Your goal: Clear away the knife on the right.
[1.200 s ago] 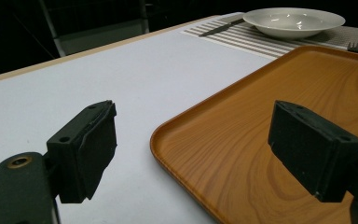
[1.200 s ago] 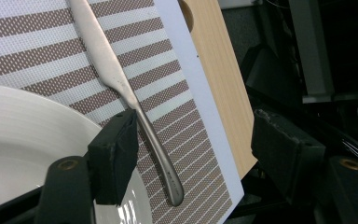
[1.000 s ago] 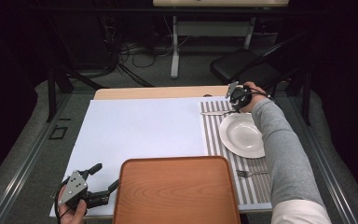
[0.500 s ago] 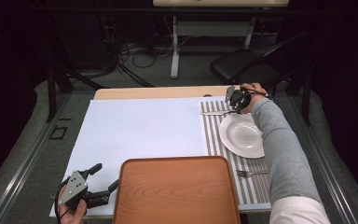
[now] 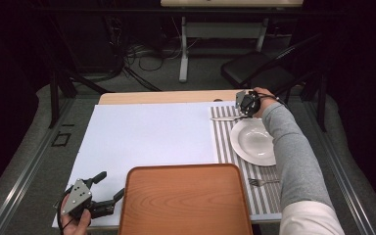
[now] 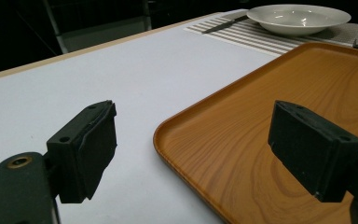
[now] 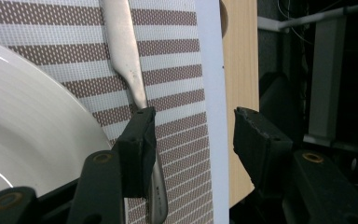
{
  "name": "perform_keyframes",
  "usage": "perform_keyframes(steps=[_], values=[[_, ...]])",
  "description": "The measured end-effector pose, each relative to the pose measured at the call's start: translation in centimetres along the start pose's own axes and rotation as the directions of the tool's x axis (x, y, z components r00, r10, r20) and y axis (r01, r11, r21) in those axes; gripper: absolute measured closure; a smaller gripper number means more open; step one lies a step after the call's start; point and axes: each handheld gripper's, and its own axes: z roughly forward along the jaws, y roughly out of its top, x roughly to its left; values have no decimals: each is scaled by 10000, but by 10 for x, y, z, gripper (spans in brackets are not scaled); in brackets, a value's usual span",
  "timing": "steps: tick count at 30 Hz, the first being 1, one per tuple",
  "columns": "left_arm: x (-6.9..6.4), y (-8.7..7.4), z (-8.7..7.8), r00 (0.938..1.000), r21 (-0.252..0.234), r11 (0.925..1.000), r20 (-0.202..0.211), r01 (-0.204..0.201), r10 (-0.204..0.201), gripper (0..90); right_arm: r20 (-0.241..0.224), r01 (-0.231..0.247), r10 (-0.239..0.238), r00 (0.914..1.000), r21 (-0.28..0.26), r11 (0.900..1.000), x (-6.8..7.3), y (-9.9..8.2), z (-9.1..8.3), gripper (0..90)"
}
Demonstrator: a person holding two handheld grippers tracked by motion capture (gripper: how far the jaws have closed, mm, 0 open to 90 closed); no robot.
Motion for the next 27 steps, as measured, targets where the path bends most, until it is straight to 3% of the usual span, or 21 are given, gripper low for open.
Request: perform_keyframes(steps=[4, 7, 9, 11, 19, 20, 27], values=[[0, 0, 0, 10000, 18, 10000, -41, 5, -5, 157, -342, 97, -86, 9994, 325, 9994, -2, 0, 4, 534], [0, 0, 0, 10000, 24, 10000, -44, 10, -10, 157, -485, 17, -1, 9988, 321, 9995, -3, -1, 7, 563], [0, 0, 0, 10000, 46, 10000, -59, 7, -6, 156, -475, 243, -228, 9986, 303, 9992, -4, -2, 10, 575], [0, -1, 0, 10000, 54, 10000, -75, 17, -17, 156, -647, 54, -24, 9979, 459, 9989, -4, -4, 12, 576], [1, -2, -1, 9999, 81, 9999, -124, 75, -74, 157, -1085, 480, -430, 9932, 445, 9979, -2, -7, 25, 615], [1, -2, -1, 9999, 84, 9999, -133, 80, -79, 157, -1085, 340, -285, 9937, 497, 9982, -1, -7, 26, 618], [1, -2, 0, 9999, 94, 9999, -139, 87, -86, 157, -1293, 867, -790, 9885, 550, 9947, -2, -7, 33, 628]])
